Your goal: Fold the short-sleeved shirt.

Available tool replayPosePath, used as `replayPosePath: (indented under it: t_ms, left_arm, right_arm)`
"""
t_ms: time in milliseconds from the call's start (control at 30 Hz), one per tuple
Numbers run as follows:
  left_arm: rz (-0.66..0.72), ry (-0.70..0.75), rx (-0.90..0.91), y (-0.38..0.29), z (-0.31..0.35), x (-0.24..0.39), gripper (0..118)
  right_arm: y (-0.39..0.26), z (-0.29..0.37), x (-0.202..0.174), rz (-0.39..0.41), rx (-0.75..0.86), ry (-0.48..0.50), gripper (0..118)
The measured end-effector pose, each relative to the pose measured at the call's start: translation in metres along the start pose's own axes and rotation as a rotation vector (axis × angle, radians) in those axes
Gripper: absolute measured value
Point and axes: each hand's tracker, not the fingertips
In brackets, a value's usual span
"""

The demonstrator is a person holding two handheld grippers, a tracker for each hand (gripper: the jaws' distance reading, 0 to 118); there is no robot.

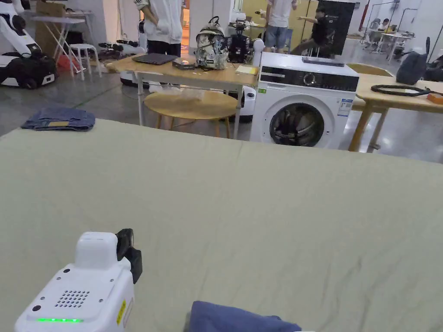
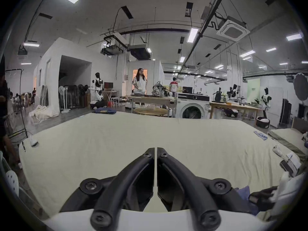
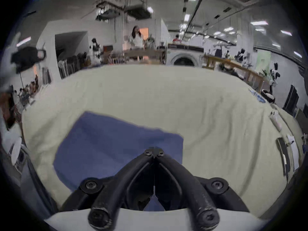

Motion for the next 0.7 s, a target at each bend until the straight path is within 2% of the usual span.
replayPosePath:
  t_ms: [100,200,300,467,533,567,600,633,700]
  left_arm:
    - [0.015,0.003,-0.010,-0.003,0.002,-0.008,0]
    - [0.029,-0.007,-0.033,0.001,0.004,-0.012,0]
    - [0.088,-0.094,-0.175,0.004,-0.003,-0.021,0]
    - [0.302,-0.344,-0.565,-0.010,-0.038,-0.050,1]
    - [0.362,-0.446,-0.698,-0.021,-0.054,-0.059,25]
    - [0.357,-0.503,-0.777,-0.027,-0.062,-0.060,43]
    - [0.369,-0.560,-0.820,-0.033,-0.064,-0.057,74]
    - [0.393,-0.621,-0.873,-0.041,-0.069,-0.057,91]
    - [0.483,-0.708,-0.956,-0.056,-0.080,-0.058,96]
  right_arm:
    - [-0.009,-0.020,0.008,-0.070,-0.088,-0.012,0]
    - [-0.002,-0.011,0.014,-0.080,-0.066,0.003,0]
    - [0.000,-0.008,0.013,-0.065,-0.071,0.007,0]
    - [0.000,-0.005,0.013,-0.066,-0.064,0.008,0]
    - [0.000,-0.004,0.013,-0.066,-0.064,0.011,0]
    - [0.001,-0.003,0.014,-0.067,-0.065,0.014,0]
    - [0.002,-0.003,0.014,-0.067,-0.065,0.016,0]
    - [0.002,-0.002,0.015,-0.068,-0.065,0.019,0]
    - [0.001,-0.004,0.016,-0.070,-0.066,0.023,0]
